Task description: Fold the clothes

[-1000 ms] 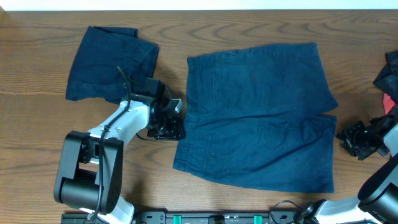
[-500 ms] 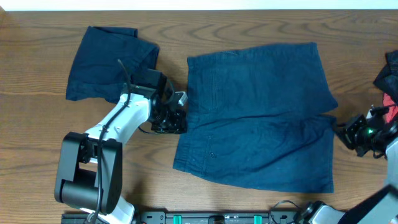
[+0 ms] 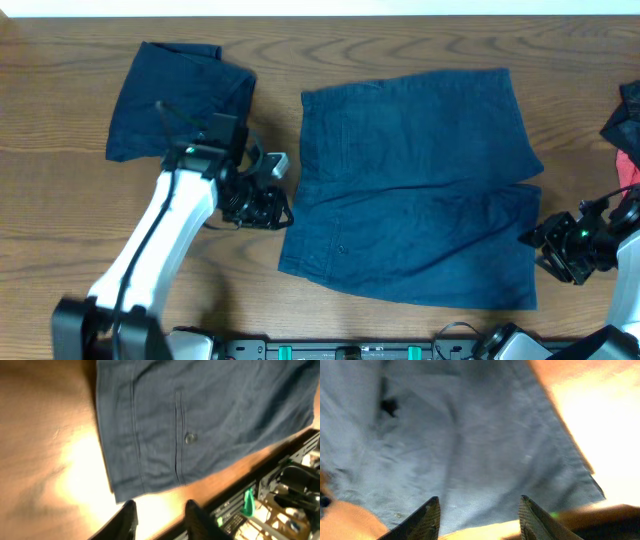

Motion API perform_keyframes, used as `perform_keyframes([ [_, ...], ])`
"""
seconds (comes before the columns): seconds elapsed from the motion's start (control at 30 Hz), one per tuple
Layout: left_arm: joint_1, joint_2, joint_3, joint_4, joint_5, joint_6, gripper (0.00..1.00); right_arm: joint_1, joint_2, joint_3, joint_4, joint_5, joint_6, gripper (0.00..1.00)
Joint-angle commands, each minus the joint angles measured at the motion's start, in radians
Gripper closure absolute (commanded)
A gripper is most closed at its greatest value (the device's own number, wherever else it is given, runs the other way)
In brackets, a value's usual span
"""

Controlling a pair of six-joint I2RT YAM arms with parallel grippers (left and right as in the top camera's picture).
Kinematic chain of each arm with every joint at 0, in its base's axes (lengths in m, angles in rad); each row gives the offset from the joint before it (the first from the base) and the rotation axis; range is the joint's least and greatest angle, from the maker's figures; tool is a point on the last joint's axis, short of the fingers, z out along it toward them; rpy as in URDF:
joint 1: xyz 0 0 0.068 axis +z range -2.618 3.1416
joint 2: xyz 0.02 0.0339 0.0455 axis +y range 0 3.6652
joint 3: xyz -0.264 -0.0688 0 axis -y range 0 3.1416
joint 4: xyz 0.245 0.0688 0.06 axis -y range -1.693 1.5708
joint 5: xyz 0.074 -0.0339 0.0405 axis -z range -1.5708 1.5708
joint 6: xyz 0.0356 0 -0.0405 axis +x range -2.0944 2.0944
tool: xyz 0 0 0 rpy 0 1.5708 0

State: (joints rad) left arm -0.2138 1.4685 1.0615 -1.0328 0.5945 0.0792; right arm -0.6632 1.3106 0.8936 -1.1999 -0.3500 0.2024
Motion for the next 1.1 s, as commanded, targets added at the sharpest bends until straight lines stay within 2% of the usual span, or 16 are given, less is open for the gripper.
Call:
perform_keyframes([
  [0.0, 0.003, -0.039, 0.009, -0.046, -0.058, -0.008, 0.64, 0.0, -0.008, 0.006, -0.003, 0.097, 0.008, 0.41],
  [0.07, 0.003, -0.04, -0.011, -0.066, -0.057, -0.029, 0.64, -0.006, -0.008, -0.006, 0.025, 0.145, 0.058, 0.29],
  [0.13, 0.003, -0.037, -0.032, -0.062, -0.057, -0.049, 0.64, -0.011, -0.007, -0.014, 0.07, 0.179, 0.074, 0.27],
  [0.17, 0.003, -0.037, -0.041, -0.054, -0.057, -0.05, 0.63, -0.011, -0.007, -0.014, 0.084, 0.177, 0.073, 0.3],
  [0.23, 0.003, -0.037, -0.048, -0.032, -0.056, -0.05, 0.55, -0.003, -0.007, -0.014, 0.106, 0.128, 0.051, 0.41],
  [0.3, 0.003, -0.037, -0.048, 0.016, -0.056, -0.05, 0.49, 0.013, -0.003, -0.014, 0.127, 0.096, 0.028, 0.58],
  [0.33, 0.001, -0.037, -0.048, 0.052, -0.056, -0.051, 0.49, 0.025, 0.0, -0.014, 0.137, 0.099, 0.028, 0.66],
  [0.37, -0.002, -0.035, -0.048, 0.094, -0.056, -0.051, 0.56, 0.039, 0.005, -0.014, 0.152, 0.099, 0.028, 0.69],
  [0.4, -0.007, -0.034, -0.048, 0.152, -0.056, -0.051, 0.69, 0.052, 0.009, -0.014, 0.174, 0.092, 0.028, 0.69],
  [0.43, -0.014, -0.032, -0.048, 0.198, -0.055, -0.051, 0.89, 0.067, 0.013, -0.014, 0.209, 0.068, 0.028, 0.74],
  [0.47, -0.022, -0.028, -0.048, 0.251, -0.053, -0.051, 0.94, 0.081, 0.018, -0.014, 0.246, 0.047, 0.03, 0.84],
  [0.5, -0.032, -0.023, -0.048, 0.301, -0.053, -0.051, 0.94, 0.096, 0.024, -0.014, 0.292, 0.017, 0.043, 0.94],
  [0.53, -0.043, -0.014, -0.048, 0.352, -0.053, -0.051, 0.94, 0.111, 0.032, -0.014, 0.343, -0.007, 0.063, 0.99],
  [0.7, -0.1, 0.097, -0.048, 0.571, -0.057, -0.06, 0.94, 0.208, 0.127, -0.014, 0.596, -0.018, 0.226, 0.99],
  [0.9, -0.121, 0.287, -0.048, 0.818, -0.056, -0.082, 0.94, 0.293, 0.302, -0.014, 0.86, -0.016, 0.273, 0.99],
  [1.07, -0.122, 0.401, -0.048, 0.945, -0.056, -0.085, 0.94, 0.346, 0.468, -0.014, 0.985, 0.002, 0.328, 0.99],
])
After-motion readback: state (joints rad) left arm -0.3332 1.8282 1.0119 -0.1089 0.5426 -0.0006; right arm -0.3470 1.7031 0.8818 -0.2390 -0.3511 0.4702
